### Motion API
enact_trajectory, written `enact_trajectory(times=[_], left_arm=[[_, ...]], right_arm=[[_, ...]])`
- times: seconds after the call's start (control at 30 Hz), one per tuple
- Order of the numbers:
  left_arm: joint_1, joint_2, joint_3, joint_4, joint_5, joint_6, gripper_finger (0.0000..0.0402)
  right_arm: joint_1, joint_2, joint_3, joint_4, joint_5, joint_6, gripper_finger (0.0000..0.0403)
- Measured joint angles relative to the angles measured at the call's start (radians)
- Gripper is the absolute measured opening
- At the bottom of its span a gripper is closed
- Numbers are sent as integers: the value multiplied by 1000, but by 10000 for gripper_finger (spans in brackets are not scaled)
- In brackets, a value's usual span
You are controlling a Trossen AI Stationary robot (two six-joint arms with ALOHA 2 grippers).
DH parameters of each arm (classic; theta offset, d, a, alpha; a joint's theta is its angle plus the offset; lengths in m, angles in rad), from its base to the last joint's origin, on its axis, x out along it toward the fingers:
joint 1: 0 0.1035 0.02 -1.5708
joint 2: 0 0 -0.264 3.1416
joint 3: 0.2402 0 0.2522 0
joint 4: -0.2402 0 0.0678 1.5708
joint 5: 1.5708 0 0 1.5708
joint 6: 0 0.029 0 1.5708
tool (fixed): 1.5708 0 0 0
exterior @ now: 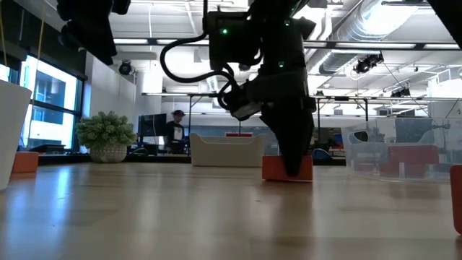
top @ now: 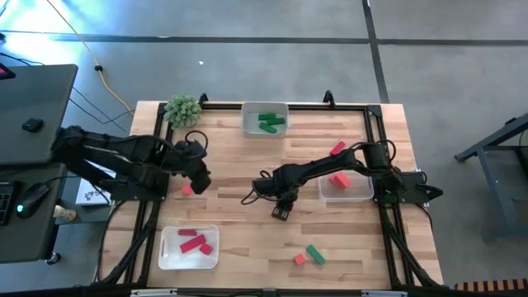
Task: Sort & place blocks by color
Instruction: Put the orange block into the transparent bin
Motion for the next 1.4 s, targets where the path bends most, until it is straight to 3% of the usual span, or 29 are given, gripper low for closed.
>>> enact_trajectory(times=[0.37, 0.73, 1.0, 1.2, 1.4], left_arm=[[81, 0, 0, 10, 8, 0, 142], [136, 0, 0, 53, 8, 0, 142], [173, 0, 0, 63, 8, -1, 142], [191, 0, 0, 66, 11, -8, 142], [210, 0, 0, 78, 11, -11, 142]], right_arm=[[2, -88, 0, -102, 138, -56, 105], [-1, -265, 0, -224, 410, -49, 105], [-15, -387, -35, -390, 597, 47, 105], [-41, -563, -255, -343, 596, 153, 105], [-85, -764, -470, -206, 467, 241, 105]])
